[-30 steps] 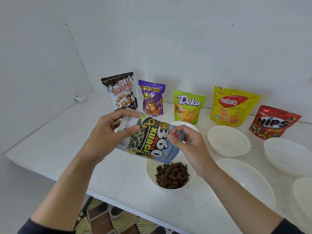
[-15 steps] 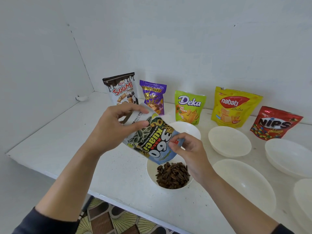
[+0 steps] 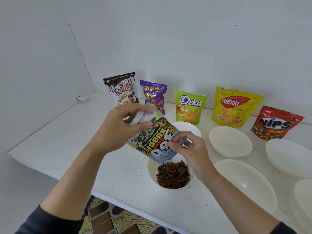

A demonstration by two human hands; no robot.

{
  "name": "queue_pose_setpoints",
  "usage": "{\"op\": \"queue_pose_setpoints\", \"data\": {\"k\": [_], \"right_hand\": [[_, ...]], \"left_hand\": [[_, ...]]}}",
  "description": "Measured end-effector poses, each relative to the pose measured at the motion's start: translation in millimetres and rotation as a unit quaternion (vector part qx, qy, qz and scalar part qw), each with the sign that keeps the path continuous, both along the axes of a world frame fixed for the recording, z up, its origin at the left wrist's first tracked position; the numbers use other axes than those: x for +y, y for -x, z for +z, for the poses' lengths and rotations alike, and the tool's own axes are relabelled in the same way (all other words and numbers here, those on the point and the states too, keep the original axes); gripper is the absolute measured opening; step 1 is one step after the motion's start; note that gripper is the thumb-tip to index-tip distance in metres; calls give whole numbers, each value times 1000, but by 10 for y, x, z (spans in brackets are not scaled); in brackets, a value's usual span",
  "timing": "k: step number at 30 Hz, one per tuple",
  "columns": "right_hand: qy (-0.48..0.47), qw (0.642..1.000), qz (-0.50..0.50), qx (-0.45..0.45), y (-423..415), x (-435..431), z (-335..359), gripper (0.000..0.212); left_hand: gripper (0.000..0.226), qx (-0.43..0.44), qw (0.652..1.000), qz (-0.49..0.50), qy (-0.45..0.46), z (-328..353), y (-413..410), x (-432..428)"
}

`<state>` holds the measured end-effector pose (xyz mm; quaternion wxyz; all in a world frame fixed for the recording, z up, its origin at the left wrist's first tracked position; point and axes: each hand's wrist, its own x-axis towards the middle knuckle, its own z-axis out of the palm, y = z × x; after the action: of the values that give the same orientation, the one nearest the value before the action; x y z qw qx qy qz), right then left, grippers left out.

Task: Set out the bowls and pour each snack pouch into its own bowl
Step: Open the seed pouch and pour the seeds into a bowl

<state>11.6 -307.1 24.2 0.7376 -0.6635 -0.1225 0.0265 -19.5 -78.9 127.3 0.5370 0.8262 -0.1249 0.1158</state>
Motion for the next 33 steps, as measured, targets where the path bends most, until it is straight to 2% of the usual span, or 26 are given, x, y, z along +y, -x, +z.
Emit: {"op": "queue_pose_setpoints", "data": {"k": [4, 16, 22, 27, 30, 33], "right_hand": [[17, 1000, 5, 5, 24, -26, -44, 17], [-36, 997, 3, -73, -56, -4, 329, 16], [32, 997, -5, -68, -75, -47, 95, 17], [85, 990, -17, -108, -19, -74, -18, 18], [91, 987, -10, -133, -2, -49, 46, 16], [72, 985, -5, -157, 1, -17, 143, 18]], "left_hand": [[20, 19, 1000, -1, -16, -140, 4, -34], [27, -34, 997, 8, 63, 263, 63, -60], [39, 18, 1000, -22, 0, 138, 84, -27], [35, 44, 998, -15, -46, 29, 93, -95], [33, 25, 997, -19, -76, 23, 110, -133], [30, -41, 990, -9, -134, 79, 131, -185]]}}
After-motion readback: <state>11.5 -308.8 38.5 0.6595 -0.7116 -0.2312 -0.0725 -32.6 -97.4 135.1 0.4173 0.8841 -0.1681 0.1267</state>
